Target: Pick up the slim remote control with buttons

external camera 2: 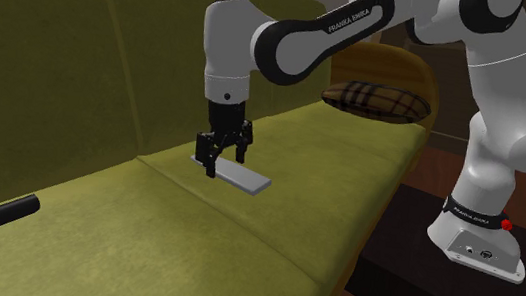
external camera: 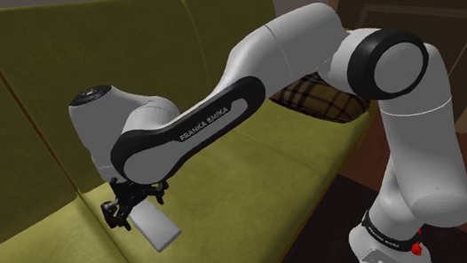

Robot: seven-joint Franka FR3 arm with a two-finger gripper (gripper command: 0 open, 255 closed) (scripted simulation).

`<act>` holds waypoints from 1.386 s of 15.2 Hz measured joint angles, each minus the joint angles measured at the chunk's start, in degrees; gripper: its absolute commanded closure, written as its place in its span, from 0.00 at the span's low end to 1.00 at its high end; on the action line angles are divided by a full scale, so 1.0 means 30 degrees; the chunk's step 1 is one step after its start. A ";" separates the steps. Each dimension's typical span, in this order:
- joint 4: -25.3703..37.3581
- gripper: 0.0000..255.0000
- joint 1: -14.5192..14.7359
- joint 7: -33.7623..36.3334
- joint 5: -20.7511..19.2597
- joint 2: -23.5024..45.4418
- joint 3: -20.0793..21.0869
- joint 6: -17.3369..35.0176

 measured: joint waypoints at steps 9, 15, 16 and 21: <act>-0.0036 1.00 0.0007 0.0020 -0.0017 0.0020 -0.0007 0.0067; 0.0409 1.00 -0.0064 -0.0144 0.0193 -0.0351 0.0096 -0.0716; 0.0601 1.00 -0.0068 -0.0189 0.0233 -0.0400 0.0115 -0.0946; 0.1403 1.00 -0.0040 -0.0292 0.0441 -0.0761 0.0237 -0.2065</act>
